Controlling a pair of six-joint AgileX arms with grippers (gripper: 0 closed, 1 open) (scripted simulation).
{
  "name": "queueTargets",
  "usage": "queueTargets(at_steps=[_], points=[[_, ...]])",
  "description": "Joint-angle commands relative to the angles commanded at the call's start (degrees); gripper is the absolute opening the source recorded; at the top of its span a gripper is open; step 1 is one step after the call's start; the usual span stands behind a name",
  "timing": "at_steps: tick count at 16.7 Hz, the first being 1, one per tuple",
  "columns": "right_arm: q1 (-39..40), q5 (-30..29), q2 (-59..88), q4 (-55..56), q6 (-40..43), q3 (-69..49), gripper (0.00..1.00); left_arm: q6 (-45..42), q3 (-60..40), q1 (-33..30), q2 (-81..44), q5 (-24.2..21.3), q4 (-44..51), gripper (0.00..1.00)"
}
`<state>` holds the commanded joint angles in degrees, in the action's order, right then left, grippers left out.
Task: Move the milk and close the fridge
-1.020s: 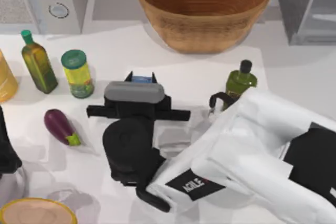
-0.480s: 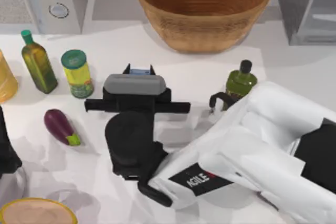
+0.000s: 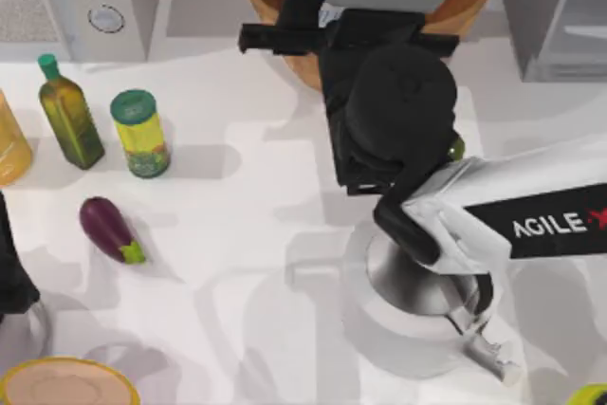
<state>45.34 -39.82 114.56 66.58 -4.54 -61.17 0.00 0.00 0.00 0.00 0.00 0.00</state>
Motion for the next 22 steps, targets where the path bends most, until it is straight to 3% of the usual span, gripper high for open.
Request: queueTargets(at_steps=[7,11,14,22], points=[[-27.9,25.1,-20.1,-1.4,1.3,24.6,0.0,0.0,0.0,0.0,0.0,0.0,0.0,1.0],[-40.2,34.6,-26.3,-2.3,2.9,35.1,0.0,0.0,0.0,0.0,0.0,0.0,0.0,1.0],[-44.3,37.4,-28.2,-2.7,3.6,38.6,0.0,0.0,0.0,0.0,0.0,0.0,0.0,1.0],[-45.1,37.7,-26.3,-3.0,3.6,36.9,0.0,0.0,0.0,0.0,0.0,0.0,0.0,1.0]])
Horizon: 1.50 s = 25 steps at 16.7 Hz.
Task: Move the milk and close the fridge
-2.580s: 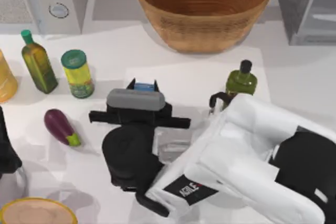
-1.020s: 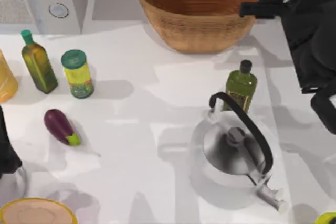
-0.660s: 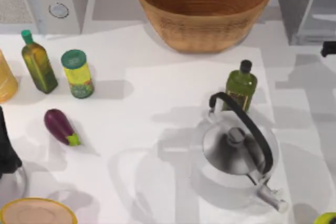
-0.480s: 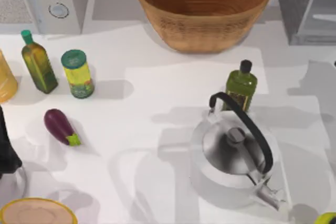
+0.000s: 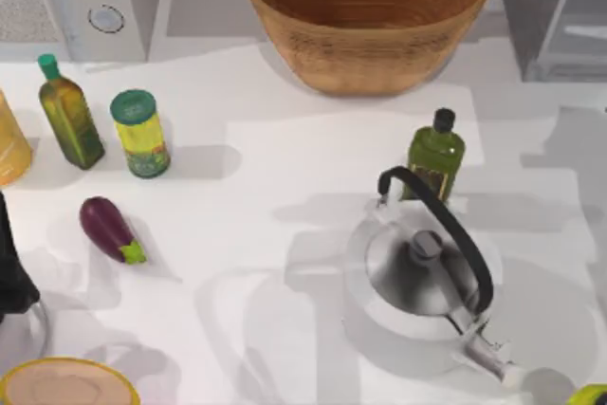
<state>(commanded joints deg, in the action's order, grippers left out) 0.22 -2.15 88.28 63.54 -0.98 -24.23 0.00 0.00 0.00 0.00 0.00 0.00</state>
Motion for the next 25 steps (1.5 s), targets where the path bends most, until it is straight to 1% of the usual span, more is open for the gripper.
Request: queueTargets(at_steps=[4,11,15,18,25], points=[[-3.1,2.2,8.3,-1.9,0.2,-9.1,0.0,0.0,0.0,0.0,0.0,0.0,0.0,1.0],[-8.8,8.4,29.9,-6.7,0.9,-33.6,0.0,0.0,0.0,0.0,0.0,0.0,0.0,1.0],[-11.2,12.3,39.1,-9.7,1.1,-44.5,0.0,0.0,0.0,0.0,0.0,0.0,0.0,1.0],[-12.0,13.6,41.7,-10.9,1.2,-48.1,0.0,0.0,0.0,0.0,0.0,0.0,0.0,1.0],[-12.0,13.7,41.7,-10.9,1.2,-48.1,0.0,0.0,0.0,0.0,0.0,0.0,0.0,1.0]])
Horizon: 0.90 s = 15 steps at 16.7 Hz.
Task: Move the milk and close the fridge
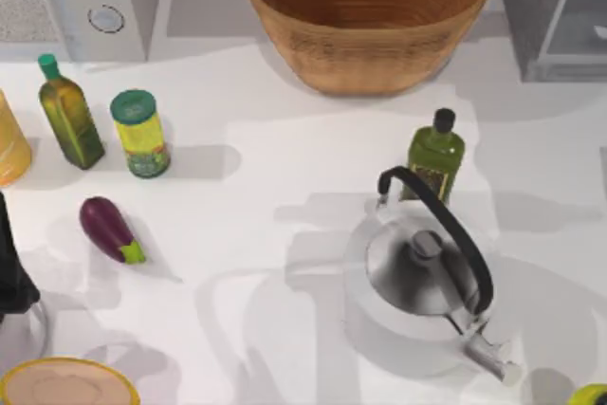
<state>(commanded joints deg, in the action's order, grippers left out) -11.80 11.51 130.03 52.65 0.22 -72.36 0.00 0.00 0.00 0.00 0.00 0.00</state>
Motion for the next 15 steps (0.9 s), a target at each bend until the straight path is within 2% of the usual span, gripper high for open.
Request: queueTargets(at_steps=[2,15], points=[[0.0,0.0,0.0,0.0,0.0,0.0,0.0,0.0,0.0,0.0,0.0,0.0,0.0,1.0],[0.0,0.0,0.0,0.0,0.0,0.0,0.98,0.0,0.0,0.0,0.0,0.0,0.0,1.0]])
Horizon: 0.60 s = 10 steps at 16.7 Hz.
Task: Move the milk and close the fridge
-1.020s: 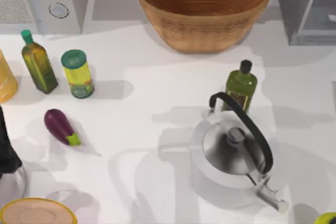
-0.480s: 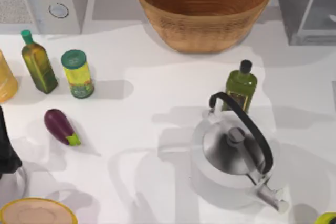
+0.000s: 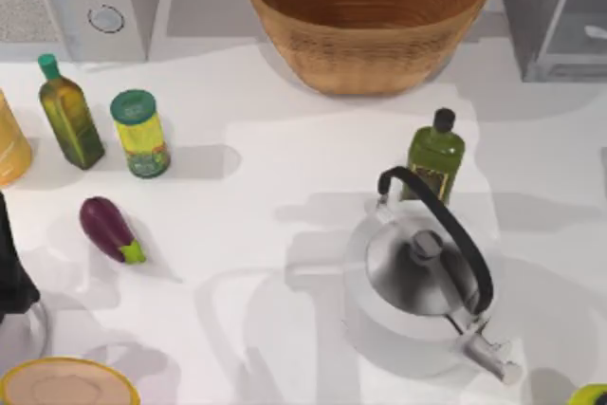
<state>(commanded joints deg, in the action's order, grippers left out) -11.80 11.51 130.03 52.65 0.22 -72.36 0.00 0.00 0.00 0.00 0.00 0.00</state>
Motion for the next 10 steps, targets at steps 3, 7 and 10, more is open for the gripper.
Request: queueTargets(at_steps=[3,7,10], points=[[0.0,0.0,0.0,0.0,0.0,0.0,1.0,0.0,0.0,0.0,0.0,0.0,0.0,1.0],[0.0,0.0,0.0,0.0,0.0,0.0,1.0,0.0,0.0,0.0,0.0,0.0,0.0,1.0],[0.1,0.0,0.0,0.0,0.0,0.0,1.0,0.0,0.0,0.0,0.0,0.0,0.0,1.0]])
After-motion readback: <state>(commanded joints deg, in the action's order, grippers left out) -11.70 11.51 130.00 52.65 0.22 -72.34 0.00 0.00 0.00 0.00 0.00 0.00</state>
